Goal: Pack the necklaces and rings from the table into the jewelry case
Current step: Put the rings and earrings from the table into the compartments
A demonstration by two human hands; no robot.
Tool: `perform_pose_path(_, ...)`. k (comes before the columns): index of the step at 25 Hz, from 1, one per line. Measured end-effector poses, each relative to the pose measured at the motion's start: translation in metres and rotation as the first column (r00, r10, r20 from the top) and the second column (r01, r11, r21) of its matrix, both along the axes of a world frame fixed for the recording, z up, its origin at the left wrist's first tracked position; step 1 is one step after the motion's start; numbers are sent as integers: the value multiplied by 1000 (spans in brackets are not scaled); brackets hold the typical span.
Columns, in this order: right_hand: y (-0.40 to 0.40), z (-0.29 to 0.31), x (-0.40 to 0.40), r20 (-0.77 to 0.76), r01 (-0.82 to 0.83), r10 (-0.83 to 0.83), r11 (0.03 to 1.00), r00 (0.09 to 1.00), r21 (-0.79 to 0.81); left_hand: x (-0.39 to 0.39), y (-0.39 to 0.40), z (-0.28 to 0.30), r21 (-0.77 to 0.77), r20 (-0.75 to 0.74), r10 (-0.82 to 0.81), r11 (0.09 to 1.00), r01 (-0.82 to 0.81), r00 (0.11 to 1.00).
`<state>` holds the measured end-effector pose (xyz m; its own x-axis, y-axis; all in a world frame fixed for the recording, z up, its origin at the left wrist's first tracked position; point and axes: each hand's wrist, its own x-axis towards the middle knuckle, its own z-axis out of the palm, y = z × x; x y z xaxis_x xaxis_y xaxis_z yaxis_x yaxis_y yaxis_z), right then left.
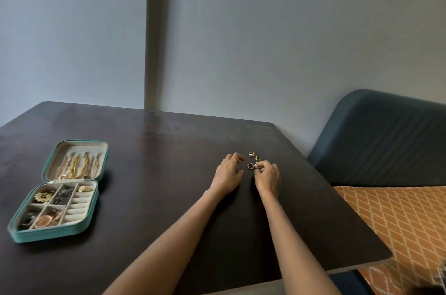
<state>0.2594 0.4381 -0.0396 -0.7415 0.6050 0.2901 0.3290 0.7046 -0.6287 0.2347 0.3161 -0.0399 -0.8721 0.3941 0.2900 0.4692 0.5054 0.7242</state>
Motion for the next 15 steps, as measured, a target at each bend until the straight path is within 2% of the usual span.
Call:
perform_pose_path(3,1,-1,1,-16,6,-6,1000,1000,-15,-4,0,-3,15,-26,-5,1000,6,1000)
perform_pose_path(5,0,0,4,-139,-95,75,986,987,-139,-3,-1,-3,67,-21,-19,998,20,1000)
perform_pose_path(7,-4,6,11,-290,-294,193,884,937,-362,-2,-5,0,187,12,-28,982,26,1000)
perform_pose_path(10,-5,14,21,-361,-452,286,692,888,-563,2,-11,6,391,89,-50,920,11,995)
perform_pose_path(12,-4,16,24,-374,-476,301,642,877,-601,4,-12,7,454,133,-71,891,3,989)
perform_pose_path(15,-5,17,25,-378,-492,318,631,870,-600,2,-12,5,462,153,-74,887,-5,986)
